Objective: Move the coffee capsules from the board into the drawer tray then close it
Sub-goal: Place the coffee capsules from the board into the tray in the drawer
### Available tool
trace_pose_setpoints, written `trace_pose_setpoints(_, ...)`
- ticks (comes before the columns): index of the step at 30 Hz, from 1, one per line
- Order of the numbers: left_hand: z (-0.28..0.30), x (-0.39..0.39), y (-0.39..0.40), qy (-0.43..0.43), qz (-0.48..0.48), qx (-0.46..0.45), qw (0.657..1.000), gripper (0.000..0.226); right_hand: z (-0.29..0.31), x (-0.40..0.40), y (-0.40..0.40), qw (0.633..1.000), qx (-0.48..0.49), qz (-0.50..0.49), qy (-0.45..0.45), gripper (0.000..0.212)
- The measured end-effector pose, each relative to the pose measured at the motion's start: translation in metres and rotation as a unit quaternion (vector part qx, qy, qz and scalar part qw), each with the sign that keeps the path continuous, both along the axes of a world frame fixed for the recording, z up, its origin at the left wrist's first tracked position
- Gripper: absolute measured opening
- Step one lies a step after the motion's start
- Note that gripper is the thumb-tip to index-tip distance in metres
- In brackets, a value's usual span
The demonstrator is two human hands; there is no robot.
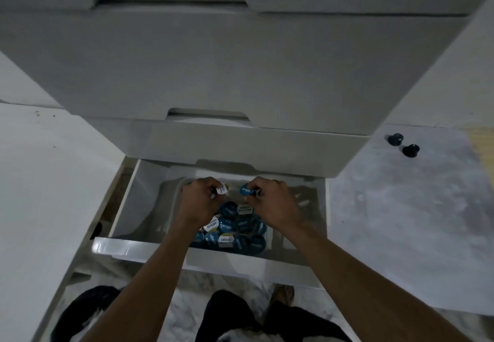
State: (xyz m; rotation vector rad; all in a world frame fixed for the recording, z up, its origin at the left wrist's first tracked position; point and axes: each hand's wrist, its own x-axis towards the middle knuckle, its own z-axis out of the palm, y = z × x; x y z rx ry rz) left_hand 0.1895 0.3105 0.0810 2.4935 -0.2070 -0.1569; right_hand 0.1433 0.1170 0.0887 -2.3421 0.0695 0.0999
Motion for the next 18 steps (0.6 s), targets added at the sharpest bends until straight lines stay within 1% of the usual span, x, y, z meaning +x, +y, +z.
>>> trace_pose_setpoints(3,-0.006,0.005,0.0,0.006,-0.014,0.003,1.0,0.02,-0.006,0.009,0.01,0.999,-0.032,0.009,0.029,0.02)
trace_pose_setpoints(7,-0.012,0.01,0.002,0.005,-0.04,0.023,0.999,0.014,-0.015,0.019,0.024,0.995,-0.085,0.019,0.04,0.027)
trace_pose_setpoints(11,-0.02,0.017,0.008,0.012,-0.054,0.051,0.997,0.016,-0.022,0.023,0.033,0.988,-0.141,0.027,0.052,0.029)
trace_pose_setpoints(14,-0.024,0.022,0.01,0.011,-0.066,0.072,0.995,0.017,-0.027,0.024,0.038,0.987,-0.153,0.022,0.048,0.026)
trace_pose_setpoints(18,-0.031,0.025,0.011,0.036,-0.081,0.081,0.993,0.017,-0.03,0.026,0.041,0.987,-0.152,0.026,0.042,0.026)
